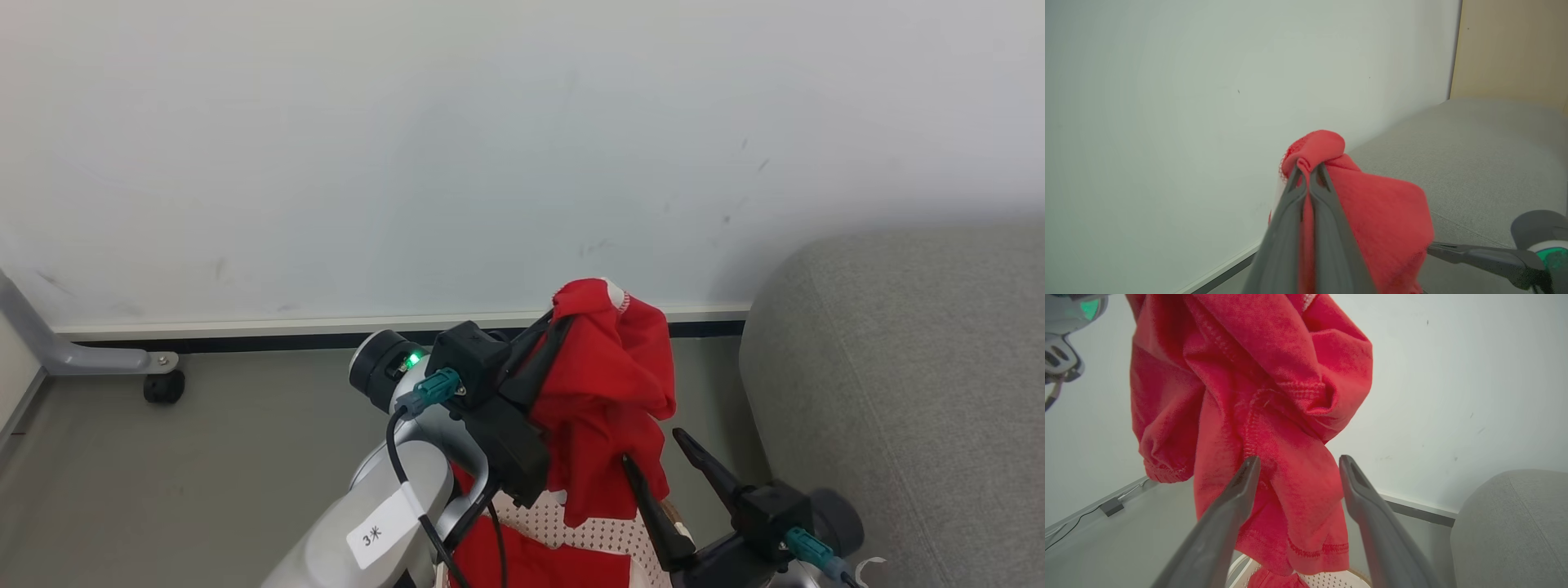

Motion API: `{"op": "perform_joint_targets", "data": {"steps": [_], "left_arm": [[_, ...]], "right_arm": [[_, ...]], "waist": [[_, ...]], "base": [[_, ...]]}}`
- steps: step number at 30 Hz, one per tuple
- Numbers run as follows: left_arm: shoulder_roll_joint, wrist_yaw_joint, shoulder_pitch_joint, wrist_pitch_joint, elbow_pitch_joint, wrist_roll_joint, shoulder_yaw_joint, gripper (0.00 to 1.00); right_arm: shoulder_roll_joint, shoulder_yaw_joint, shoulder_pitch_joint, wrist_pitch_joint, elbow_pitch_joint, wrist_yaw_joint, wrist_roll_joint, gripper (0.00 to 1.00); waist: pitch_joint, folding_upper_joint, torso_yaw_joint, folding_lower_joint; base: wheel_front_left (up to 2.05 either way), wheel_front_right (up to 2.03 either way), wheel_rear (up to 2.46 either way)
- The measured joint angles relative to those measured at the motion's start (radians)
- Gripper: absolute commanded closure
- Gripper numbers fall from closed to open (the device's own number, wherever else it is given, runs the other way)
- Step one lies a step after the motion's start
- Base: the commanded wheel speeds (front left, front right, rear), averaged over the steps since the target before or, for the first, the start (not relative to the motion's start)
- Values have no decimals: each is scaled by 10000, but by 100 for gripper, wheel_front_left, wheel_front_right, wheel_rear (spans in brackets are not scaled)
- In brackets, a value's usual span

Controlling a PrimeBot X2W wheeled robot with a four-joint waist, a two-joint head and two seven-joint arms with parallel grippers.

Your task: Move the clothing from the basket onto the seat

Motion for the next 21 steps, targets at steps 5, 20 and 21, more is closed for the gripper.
{"op": "perform_joint_targets", "data": {"steps": [5,20,21], "left_arm": [[0,23,0,198,-328,-313,-334,100],[21,209,1,662,-890,-587,-696,100],[21,209,1,677,-913,-594,-711,100]], "right_arm": [[-10,278,-334,15,656,92,-284,0],[-48,1179,-1873,265,2558,267,-819,0],[-46,1193,-1963,265,2635,267,-819,0]], "waist": [[-43,0,141,0],[-139,0,382,0],[-143,0,390,0]], "base": [[0,0,0],[0,0,0],[0,0,0]]}}
